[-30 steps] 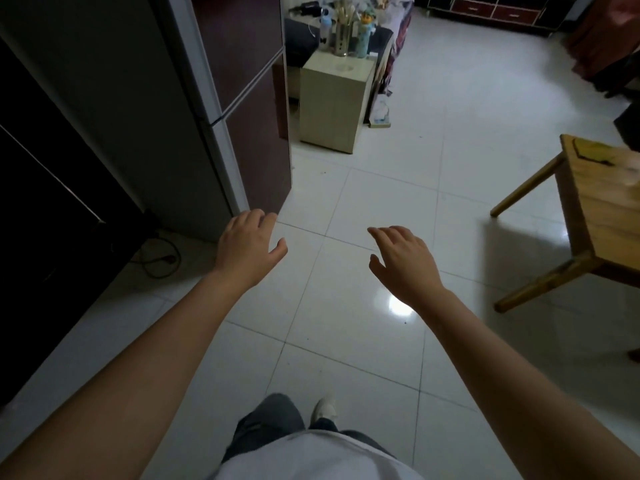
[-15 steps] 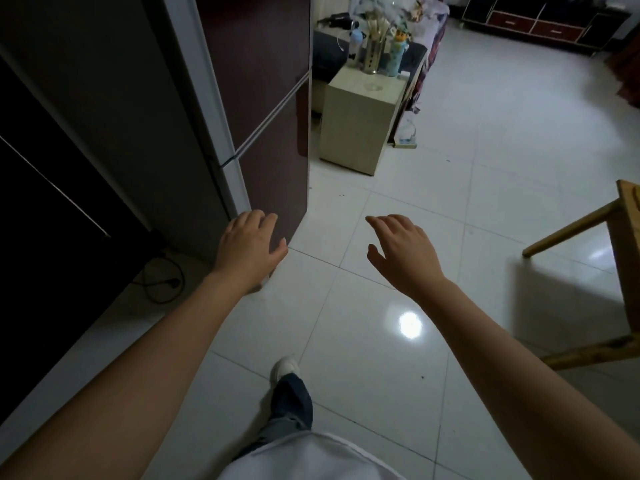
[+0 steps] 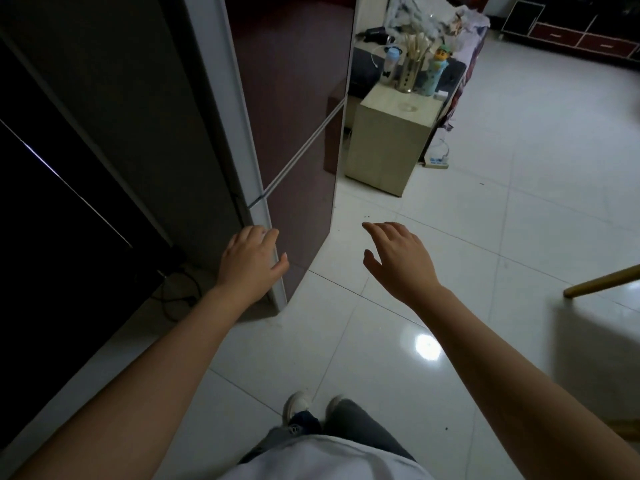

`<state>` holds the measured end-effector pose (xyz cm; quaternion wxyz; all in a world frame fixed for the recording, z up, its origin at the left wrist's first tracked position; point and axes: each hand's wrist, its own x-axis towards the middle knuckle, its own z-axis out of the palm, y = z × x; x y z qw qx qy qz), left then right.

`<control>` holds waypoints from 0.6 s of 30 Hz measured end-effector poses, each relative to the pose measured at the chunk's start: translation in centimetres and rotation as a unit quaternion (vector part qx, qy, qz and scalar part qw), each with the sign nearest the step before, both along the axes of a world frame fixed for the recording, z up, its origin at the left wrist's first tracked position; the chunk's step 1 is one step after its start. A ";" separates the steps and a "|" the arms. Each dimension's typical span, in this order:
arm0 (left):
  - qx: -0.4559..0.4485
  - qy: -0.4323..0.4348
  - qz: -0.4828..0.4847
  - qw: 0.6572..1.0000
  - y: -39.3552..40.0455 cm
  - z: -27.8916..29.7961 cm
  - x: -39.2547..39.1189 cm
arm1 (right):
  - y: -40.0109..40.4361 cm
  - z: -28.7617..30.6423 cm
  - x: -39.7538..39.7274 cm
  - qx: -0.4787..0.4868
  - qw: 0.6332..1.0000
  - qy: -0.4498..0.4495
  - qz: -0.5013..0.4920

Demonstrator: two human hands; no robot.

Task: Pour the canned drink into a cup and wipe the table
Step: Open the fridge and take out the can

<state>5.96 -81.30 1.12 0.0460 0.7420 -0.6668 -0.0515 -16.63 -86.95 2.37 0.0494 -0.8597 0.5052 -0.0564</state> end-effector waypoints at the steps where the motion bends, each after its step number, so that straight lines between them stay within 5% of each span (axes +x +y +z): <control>1: -0.001 0.000 0.008 1.000 -0.1 0.1 0.2 | -0.4 0.1 0.3 0.001 1.000 -0.002 0.005; 18: -0.168 -0.033 0.161 0.972 -4.0 11.5 4.6 | -8.8 11.5 6.7 -0.163 0.973 -0.099 0.132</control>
